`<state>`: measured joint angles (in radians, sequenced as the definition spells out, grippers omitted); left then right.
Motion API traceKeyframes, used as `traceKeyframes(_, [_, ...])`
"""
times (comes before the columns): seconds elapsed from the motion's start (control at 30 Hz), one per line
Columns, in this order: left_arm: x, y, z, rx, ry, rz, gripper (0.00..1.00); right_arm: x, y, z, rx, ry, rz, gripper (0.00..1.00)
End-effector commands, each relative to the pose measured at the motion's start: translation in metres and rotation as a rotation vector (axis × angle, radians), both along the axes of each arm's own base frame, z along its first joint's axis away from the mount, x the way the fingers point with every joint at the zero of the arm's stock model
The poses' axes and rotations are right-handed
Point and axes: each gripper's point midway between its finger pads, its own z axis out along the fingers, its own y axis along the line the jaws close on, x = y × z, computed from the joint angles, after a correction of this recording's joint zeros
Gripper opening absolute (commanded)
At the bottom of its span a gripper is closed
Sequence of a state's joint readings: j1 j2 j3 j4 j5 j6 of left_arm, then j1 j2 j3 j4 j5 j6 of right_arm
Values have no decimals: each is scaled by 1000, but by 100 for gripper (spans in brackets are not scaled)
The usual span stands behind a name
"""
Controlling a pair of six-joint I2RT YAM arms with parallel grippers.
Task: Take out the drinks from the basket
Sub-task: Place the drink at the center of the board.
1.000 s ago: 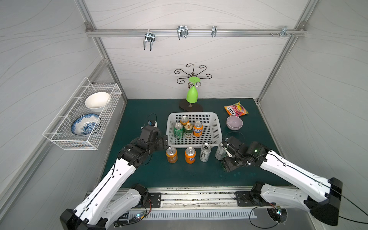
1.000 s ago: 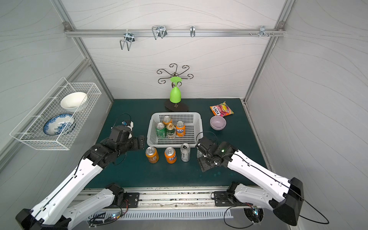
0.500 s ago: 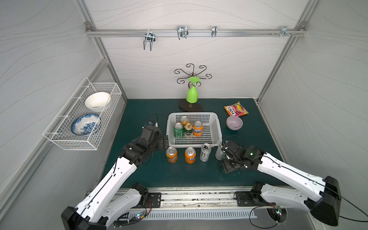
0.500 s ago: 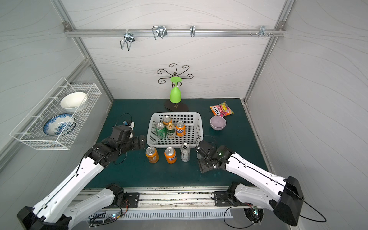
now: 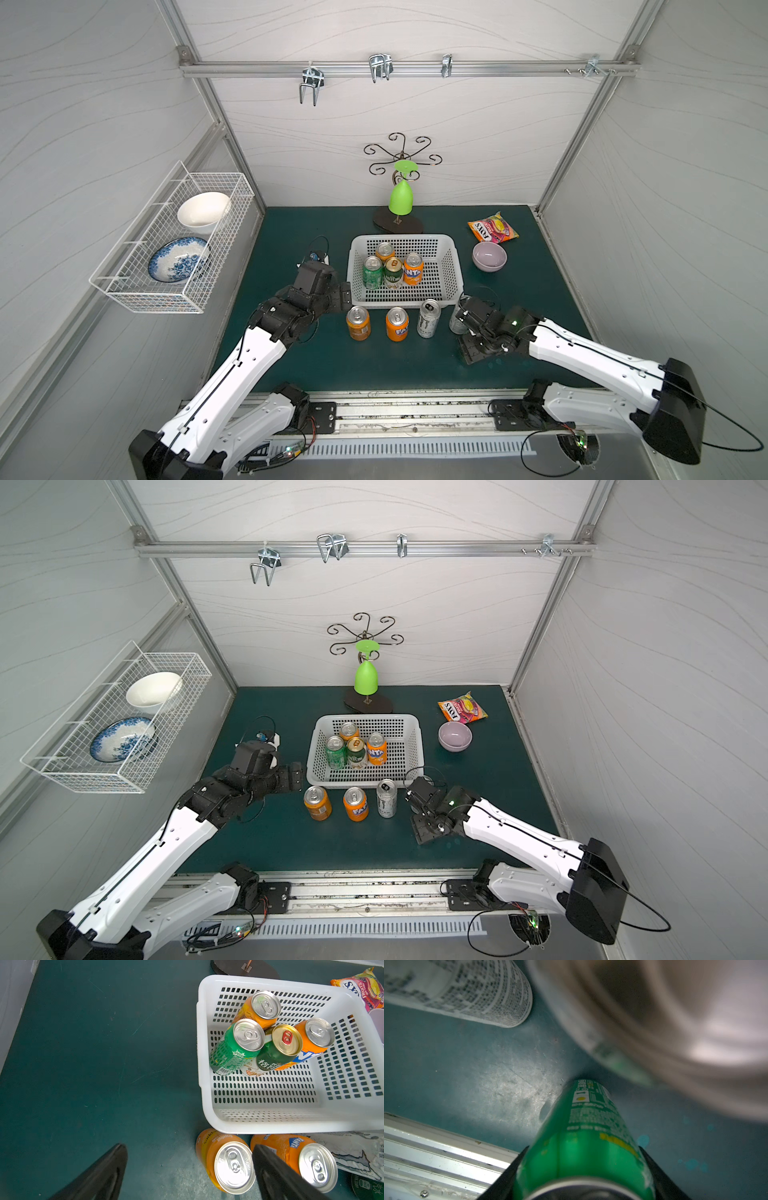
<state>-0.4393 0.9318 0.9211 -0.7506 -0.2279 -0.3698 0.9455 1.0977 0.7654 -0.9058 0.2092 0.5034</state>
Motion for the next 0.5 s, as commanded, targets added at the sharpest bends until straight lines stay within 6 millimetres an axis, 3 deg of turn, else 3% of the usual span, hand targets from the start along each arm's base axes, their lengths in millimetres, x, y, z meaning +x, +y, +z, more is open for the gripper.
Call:
traceKeyframes(0.0, [8, -1, 16, -14, -51, 2, 98, 5, 9, 2, 32, -26, -9, 58])
traceKeyframes(0.47, [9, -1, 15, -13, -46, 3, 98, 6, 5, 1, 13, -38, -8, 70])
